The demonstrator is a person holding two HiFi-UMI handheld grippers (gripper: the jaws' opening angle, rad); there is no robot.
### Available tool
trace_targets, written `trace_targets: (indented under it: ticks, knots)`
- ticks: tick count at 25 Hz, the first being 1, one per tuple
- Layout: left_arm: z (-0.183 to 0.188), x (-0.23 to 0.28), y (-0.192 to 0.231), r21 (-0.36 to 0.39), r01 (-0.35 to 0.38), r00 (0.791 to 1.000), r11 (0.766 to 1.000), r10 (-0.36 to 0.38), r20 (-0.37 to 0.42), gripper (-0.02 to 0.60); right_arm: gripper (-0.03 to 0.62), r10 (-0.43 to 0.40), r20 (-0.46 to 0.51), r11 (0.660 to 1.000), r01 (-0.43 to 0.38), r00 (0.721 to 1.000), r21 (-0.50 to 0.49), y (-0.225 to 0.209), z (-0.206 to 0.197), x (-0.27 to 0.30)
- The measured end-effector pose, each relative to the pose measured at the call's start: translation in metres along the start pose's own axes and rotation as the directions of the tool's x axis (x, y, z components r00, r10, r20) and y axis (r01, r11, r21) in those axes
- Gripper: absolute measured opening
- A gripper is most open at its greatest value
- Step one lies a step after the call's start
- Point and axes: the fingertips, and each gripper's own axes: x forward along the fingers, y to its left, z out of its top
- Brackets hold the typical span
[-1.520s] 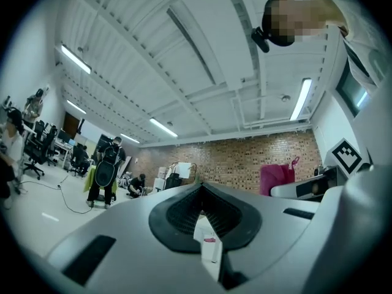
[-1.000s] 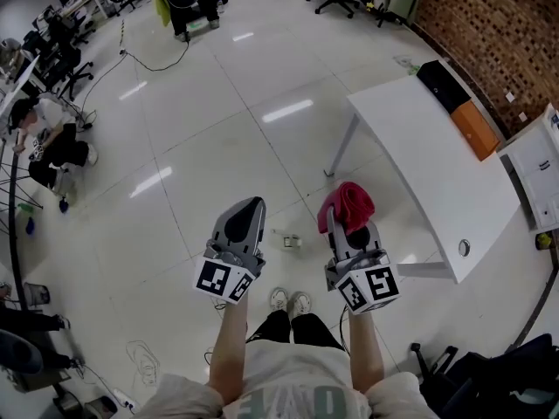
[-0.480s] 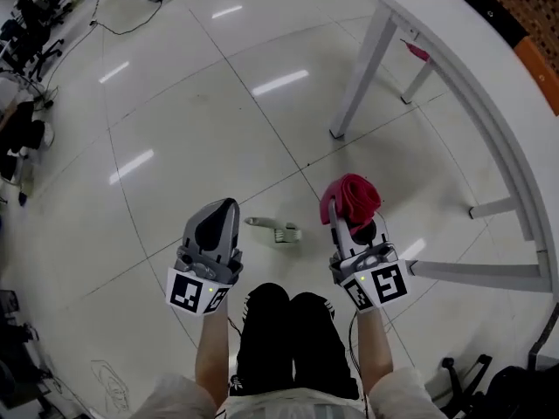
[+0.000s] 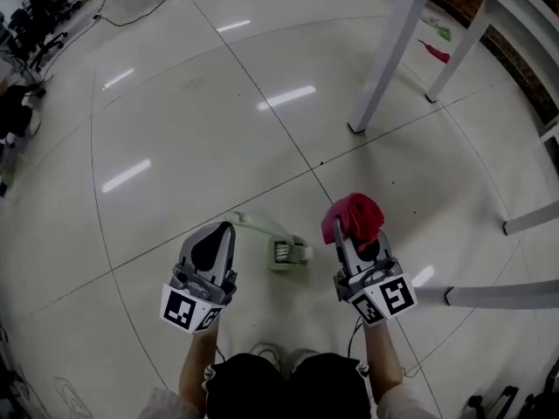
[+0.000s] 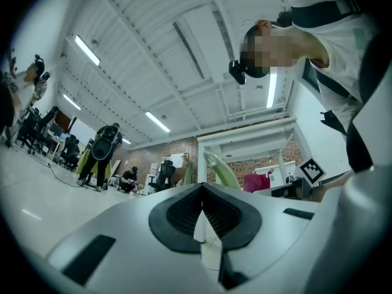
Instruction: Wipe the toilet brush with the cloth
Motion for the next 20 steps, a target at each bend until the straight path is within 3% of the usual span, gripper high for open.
trace_targets:
  ticks: [4, 8, 15, 20]
  knots:
    - [-0.039, -0.012, -0.020, -0.005, 0.035, 0.999, 0.999, -0.035, 0.003, 0.005, 0.031, -0.034, -0.002, 0.999, 0.034, 0.999, 0.003, -0.003, -0.042, -0.009]
    - [-0.074, -0.021, -0.030, -0.046, -0.007, 1.000, 0.999, 0.007, -0.006, 0.005, 0.031, -0.051, -0.011, 0.998, 0.051, 0.999, 0.029, 0.002, -0.081, -0.021]
    - [-0.136, -0.037, -0.043, -0.126, -0.001, 0.992, 0.992, -0.015, -0.126, 0.005, 0.031, -0.110, -0.053, 0.991, 0.113, 0.993, 0.076, -0.045, -0.163, -0.033]
    - [-0.167, -0.044, -0.045, -0.174, -0.009, 0.982, 0.985, -0.024, -0.186, 0.005, 0.031, -0.130, -0.120, 0.961, 0.155, 0.984, 0.230, -0.075, -0.220, -0.020]
